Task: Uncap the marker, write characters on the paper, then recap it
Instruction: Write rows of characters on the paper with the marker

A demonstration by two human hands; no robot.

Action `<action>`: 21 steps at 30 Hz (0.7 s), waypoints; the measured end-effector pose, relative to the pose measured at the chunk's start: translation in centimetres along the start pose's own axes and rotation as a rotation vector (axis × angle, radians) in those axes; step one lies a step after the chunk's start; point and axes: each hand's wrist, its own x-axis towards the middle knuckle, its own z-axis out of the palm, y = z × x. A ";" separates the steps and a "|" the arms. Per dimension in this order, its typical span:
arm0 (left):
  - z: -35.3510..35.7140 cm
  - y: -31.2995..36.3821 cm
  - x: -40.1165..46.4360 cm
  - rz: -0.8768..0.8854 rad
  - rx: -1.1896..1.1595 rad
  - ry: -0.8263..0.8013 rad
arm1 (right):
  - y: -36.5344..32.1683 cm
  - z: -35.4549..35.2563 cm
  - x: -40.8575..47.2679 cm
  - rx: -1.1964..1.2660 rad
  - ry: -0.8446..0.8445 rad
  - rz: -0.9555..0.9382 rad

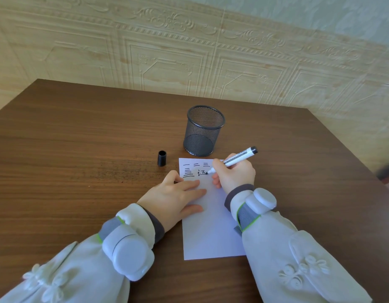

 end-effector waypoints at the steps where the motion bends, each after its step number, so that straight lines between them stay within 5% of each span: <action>1: 0.0 0.0 0.0 -0.002 -0.003 -0.003 | 0.0 0.0 0.0 0.002 0.013 0.006; 21: -0.4 0.2 -0.1 0.008 0.000 -0.003 | 0.0 0.0 0.1 -0.009 -0.048 0.008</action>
